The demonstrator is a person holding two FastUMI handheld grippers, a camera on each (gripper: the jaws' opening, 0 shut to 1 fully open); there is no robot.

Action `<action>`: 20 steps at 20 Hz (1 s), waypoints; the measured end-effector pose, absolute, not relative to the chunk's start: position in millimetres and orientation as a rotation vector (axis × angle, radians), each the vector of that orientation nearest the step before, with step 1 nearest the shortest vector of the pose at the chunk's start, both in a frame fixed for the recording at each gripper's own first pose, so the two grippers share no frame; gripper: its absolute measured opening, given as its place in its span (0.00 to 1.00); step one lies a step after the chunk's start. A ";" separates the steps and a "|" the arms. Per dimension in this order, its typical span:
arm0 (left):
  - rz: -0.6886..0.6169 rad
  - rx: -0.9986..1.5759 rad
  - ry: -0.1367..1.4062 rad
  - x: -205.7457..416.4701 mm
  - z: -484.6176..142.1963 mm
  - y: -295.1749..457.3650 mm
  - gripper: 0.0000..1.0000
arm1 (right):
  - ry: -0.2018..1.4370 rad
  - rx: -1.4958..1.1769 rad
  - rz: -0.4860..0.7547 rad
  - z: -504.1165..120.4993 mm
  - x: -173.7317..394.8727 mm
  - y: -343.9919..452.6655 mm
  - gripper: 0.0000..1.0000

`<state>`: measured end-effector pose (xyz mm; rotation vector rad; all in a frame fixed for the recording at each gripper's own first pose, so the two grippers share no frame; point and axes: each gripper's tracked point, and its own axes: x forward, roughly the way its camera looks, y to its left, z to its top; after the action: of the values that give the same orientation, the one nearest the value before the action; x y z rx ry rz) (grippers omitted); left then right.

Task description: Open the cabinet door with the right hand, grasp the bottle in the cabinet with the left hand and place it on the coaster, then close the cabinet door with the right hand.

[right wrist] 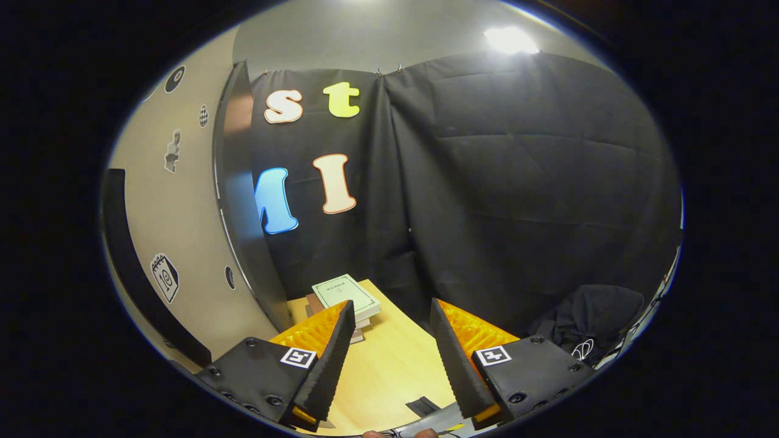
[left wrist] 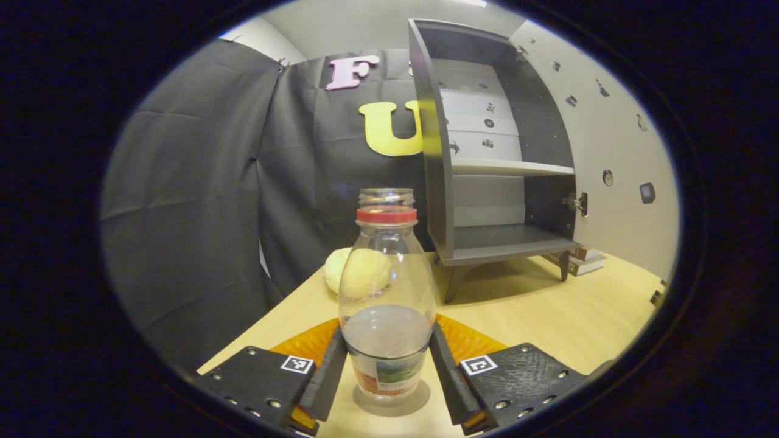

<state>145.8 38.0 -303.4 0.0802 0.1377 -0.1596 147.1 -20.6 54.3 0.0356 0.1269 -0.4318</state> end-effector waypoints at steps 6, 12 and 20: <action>-0.134 0.036 0.178 151.8 -334.4 48.5 0.72 | 0.139 0.054 -0.444 49.9 141.2 -27.0 0.80; -0.122 0.009 0.201 151.4 -340.8 47.0 0.71 | 0.147 0.057 -0.446 42.6 137.0 -27.1 0.80; -0.152 -0.005 0.238 146.3 -340.7 39.7 0.92 | 0.146 0.037 -0.460 34.7 135.9 -25.2 0.80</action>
<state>146.3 39.7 -340.7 -0.0049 0.2380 -0.1521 135.9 -25.2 34.7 0.0366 0.1462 -0.4595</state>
